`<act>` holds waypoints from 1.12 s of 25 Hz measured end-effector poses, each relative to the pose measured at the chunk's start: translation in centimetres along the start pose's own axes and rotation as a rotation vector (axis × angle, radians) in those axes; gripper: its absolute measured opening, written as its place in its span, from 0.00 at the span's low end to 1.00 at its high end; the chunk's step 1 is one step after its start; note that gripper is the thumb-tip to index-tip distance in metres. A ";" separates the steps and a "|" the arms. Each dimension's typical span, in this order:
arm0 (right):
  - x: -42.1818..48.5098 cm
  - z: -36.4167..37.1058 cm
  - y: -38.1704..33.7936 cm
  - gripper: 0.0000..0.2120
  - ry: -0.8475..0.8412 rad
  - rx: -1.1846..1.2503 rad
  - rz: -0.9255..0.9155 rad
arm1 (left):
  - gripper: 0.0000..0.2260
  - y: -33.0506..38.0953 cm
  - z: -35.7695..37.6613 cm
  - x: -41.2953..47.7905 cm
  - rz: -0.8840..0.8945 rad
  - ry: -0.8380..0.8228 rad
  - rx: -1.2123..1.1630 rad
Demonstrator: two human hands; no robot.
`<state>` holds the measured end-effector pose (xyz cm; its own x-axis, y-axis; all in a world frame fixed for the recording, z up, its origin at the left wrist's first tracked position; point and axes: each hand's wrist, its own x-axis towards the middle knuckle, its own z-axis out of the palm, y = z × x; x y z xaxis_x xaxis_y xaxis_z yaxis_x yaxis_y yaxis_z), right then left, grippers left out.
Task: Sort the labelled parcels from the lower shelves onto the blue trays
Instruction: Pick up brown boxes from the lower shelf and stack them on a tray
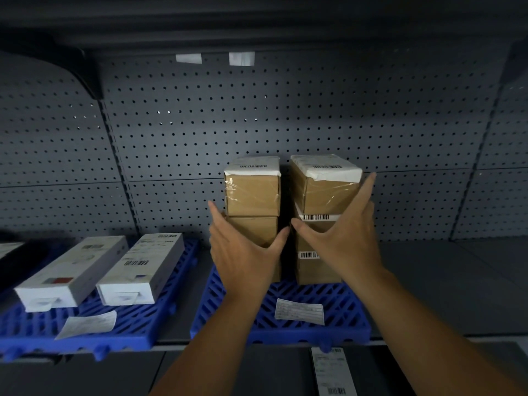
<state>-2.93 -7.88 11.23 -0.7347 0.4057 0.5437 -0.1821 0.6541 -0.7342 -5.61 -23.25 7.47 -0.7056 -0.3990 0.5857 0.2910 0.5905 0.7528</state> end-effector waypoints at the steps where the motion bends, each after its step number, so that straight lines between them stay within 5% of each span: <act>1: -0.3 0.1 0.4 0.72 -0.017 0.003 0.017 | 0.66 -0.4 0.0 -0.4 -0.016 -0.019 0.002; 28: -2.6 2.1 3.0 0.71 -0.114 0.007 0.152 | 0.69 -2.0 -0.4 -1.0 -0.041 -0.104 0.013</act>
<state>-2.95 -8.26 6.79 -0.8233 0.4241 0.3774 -0.0678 0.5866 -0.8070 -5.23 -24.38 5.51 -0.7803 -0.3480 0.5196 0.2526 0.5847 0.7709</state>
